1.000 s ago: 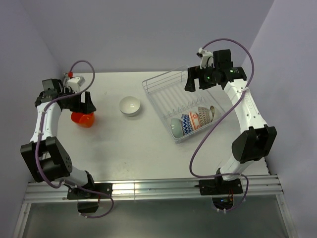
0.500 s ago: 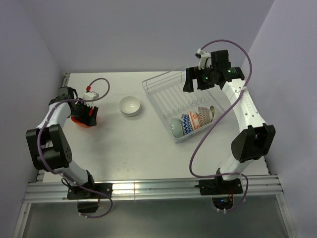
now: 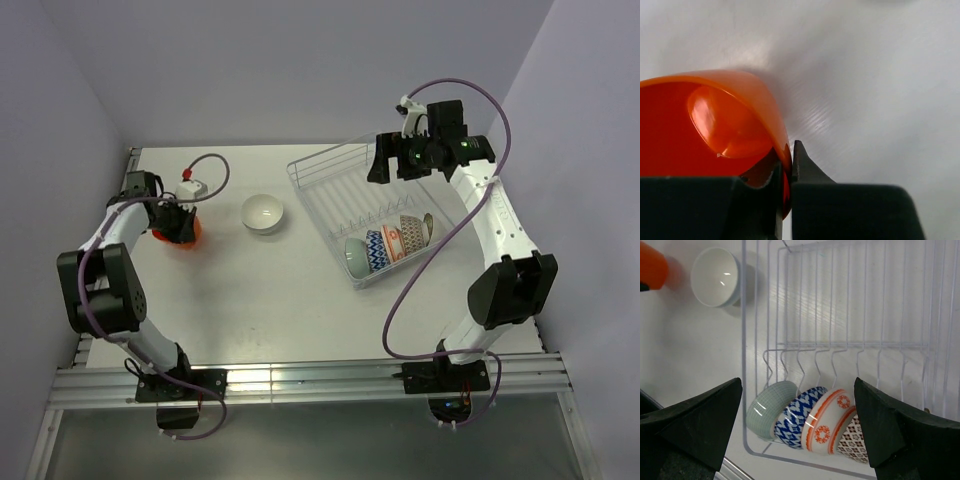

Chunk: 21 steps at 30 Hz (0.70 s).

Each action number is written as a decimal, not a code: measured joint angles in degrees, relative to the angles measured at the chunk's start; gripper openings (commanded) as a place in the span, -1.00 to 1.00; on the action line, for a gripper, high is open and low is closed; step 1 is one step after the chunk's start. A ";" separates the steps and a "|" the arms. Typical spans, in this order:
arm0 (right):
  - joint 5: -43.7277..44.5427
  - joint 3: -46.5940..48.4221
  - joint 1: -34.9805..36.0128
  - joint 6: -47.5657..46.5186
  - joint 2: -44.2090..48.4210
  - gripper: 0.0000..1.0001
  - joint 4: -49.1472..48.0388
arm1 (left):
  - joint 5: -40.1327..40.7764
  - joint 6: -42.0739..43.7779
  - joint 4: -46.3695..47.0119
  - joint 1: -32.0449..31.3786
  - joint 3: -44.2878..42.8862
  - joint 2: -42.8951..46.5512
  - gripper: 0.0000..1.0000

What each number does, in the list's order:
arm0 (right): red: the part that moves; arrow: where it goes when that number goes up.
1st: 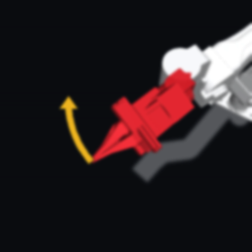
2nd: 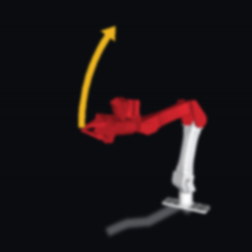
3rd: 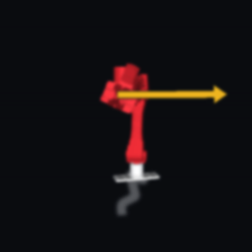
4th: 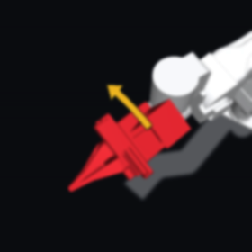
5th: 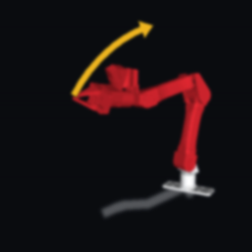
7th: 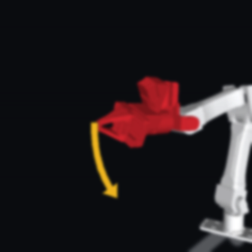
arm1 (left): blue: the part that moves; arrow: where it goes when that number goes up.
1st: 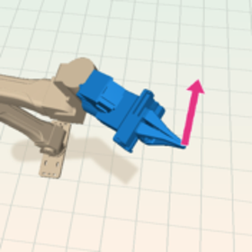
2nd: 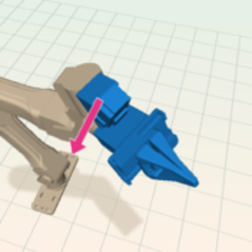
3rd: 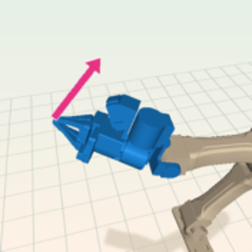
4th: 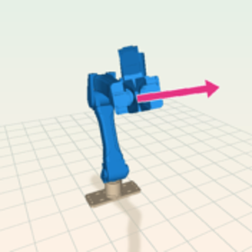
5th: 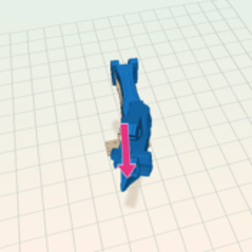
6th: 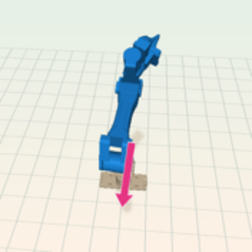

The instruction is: Load the bowls into the dish rack

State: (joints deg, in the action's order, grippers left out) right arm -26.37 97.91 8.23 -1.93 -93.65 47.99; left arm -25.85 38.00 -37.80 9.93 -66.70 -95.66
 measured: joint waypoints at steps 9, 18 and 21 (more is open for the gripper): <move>-6.56 3.02 0.72 8.00 2.93 1.00 -5.46 | -8.72 3.58 13.25 -15.89 6.27 22.27 -1.00; -5.84 6.51 9.09 11.34 2.78 1.00 -4.04 | -1.14 13.46 34.49 -38.77 20.06 30.73 -0.99; -6.69 5.60 12.85 11.67 3.87 1.00 -3.39 | 1.81 15.61 40.02 -42.91 24.00 30.95 -1.00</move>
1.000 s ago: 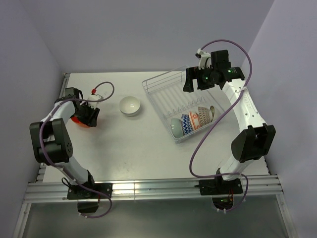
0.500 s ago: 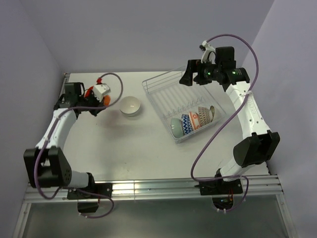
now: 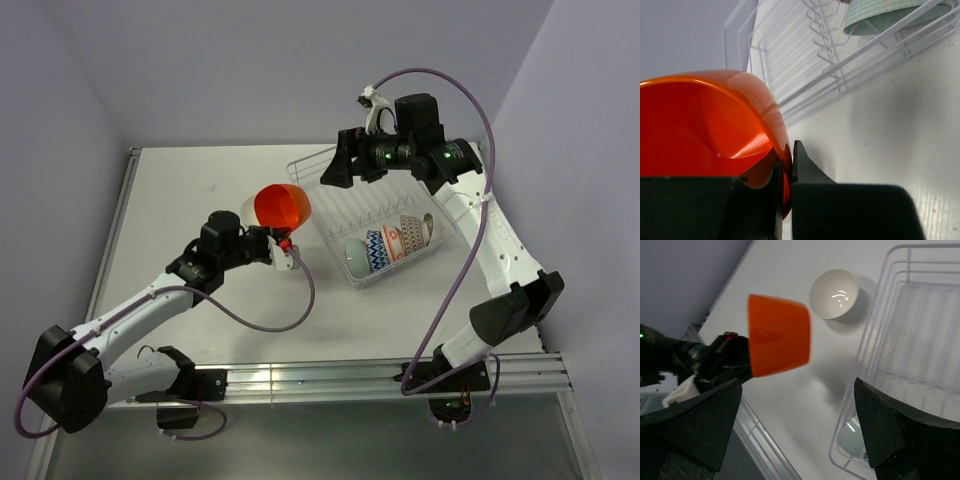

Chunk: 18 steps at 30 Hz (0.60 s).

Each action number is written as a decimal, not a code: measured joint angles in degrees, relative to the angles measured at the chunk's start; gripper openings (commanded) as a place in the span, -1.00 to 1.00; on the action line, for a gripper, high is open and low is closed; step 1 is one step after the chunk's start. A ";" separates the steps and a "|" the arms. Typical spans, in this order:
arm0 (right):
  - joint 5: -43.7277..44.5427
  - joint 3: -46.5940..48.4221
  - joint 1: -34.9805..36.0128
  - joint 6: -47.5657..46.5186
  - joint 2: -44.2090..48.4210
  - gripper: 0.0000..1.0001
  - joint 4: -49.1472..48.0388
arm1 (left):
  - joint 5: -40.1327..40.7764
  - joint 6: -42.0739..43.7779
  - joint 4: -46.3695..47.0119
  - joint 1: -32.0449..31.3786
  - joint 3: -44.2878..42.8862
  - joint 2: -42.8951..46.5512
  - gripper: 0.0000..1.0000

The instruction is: Load the bowls into the dish rack

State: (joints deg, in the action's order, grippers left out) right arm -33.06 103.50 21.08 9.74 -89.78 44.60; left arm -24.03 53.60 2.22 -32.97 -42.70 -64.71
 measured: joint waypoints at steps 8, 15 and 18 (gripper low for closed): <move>-6.25 -0.96 1.99 -0.22 2.29 1.00 0.44 | 4.20 2.49 10.75 -5.81 2.47 0.17 -0.99; -9.60 -3.28 3.72 -1.73 2.29 1.00 -0.02 | 5.51 2.45 14.25 -8.07 2.25 -0.17 -1.00; -8.00 -3.34 5.11 -1.97 2.25 1.00 -0.04 | 5.79 2.21 14.32 -8.96 1.70 -0.83 -1.00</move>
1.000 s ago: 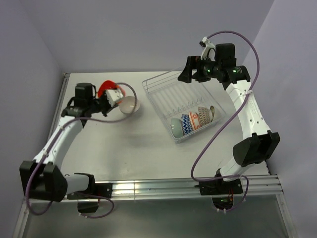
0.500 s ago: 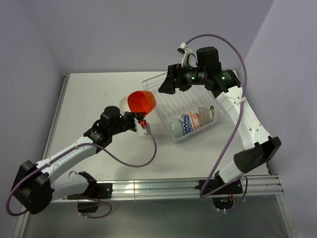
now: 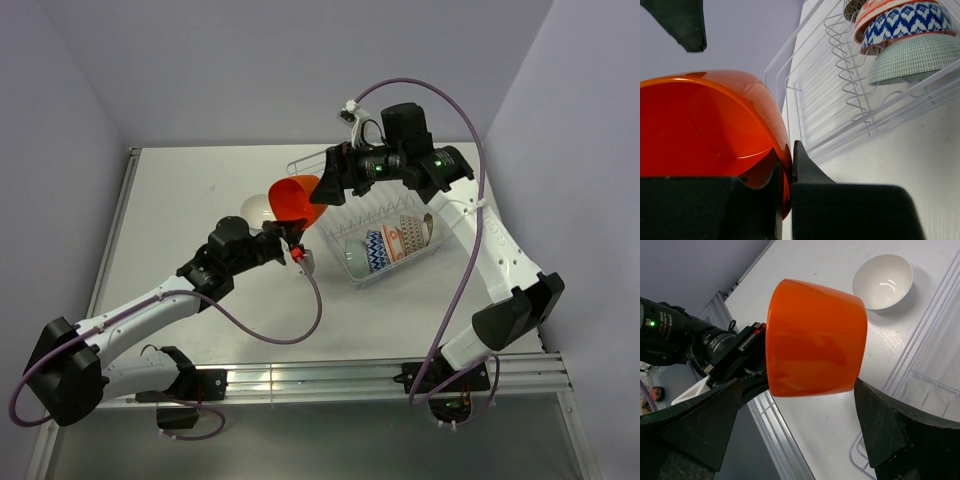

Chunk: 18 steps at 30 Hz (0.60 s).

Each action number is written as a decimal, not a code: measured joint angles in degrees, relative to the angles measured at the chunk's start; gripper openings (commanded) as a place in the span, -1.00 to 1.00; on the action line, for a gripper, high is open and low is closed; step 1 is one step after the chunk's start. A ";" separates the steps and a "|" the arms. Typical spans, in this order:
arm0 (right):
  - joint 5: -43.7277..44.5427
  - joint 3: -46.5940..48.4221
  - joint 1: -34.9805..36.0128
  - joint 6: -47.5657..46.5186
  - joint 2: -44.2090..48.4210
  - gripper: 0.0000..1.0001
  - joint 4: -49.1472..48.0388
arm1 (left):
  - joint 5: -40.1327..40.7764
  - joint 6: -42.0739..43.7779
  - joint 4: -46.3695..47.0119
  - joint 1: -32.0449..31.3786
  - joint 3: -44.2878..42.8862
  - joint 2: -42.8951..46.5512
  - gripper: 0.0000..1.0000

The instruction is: Load the bowls into the dish rack

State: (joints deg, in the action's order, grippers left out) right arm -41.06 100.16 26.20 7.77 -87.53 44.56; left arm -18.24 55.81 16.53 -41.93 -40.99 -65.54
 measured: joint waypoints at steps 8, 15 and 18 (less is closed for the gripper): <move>4.15 -0.07 2.43 -0.59 -0.09 0.99 0.04 | 1.70 -0.61 1.29 -2.60 -0.20 -0.37 -1.00; 5.25 -0.68 2.43 -0.79 -0.09 1.00 0.00 | 3.61 -1.07 1.66 -4.26 -0.20 -0.44 -1.00; 5.16 -1.79 2.43 -0.83 -0.09 1.00 0.07 | 3.56 -1.07 2.49 -4.96 -0.22 -0.44 -1.00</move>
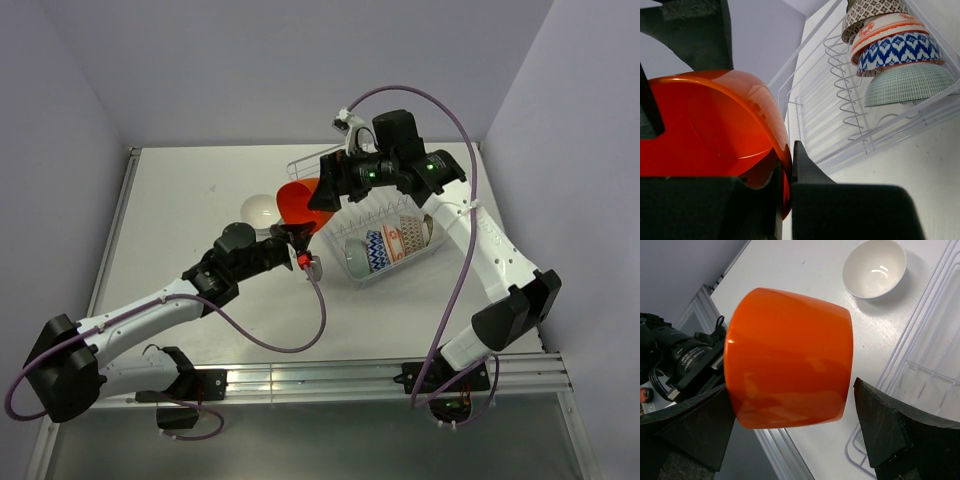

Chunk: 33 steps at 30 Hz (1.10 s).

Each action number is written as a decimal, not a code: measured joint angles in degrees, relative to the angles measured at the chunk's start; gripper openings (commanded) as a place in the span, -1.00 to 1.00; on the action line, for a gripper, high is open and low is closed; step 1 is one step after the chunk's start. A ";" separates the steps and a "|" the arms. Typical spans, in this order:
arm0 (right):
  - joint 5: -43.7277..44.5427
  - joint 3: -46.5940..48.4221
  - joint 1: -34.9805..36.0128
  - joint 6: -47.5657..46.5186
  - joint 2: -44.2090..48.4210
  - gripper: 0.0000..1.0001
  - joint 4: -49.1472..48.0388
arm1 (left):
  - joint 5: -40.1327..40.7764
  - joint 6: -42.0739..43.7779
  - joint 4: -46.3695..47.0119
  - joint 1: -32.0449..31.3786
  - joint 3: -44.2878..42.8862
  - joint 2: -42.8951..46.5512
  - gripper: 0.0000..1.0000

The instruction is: Load the bowls into the dish rack

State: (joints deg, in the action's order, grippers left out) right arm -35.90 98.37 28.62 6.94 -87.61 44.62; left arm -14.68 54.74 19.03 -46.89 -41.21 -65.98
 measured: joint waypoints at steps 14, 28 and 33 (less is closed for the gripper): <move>-3.43 -1.88 -1.14 0.57 0.02 -0.33 -0.15 | -0.35 -0.57 -0.02 -0.57 -0.28 0.00 -0.82; -7.87 -1.49 -3.37 1.51 -0.37 0.41 -0.37 | -0.96 -1.46 0.26 -1.05 -1.03 0.15 -0.99; -8.83 -1.38 -3.58 0.70 -0.68 0.82 0.17 | -1.11 -1.49 -0.07 -1.05 -1.05 0.15 -0.99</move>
State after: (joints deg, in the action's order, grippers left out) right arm -44.73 96.99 25.04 7.64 -88.29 44.80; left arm -15.79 53.25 18.96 -47.94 -42.26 -65.82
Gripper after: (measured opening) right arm 0.879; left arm 0.087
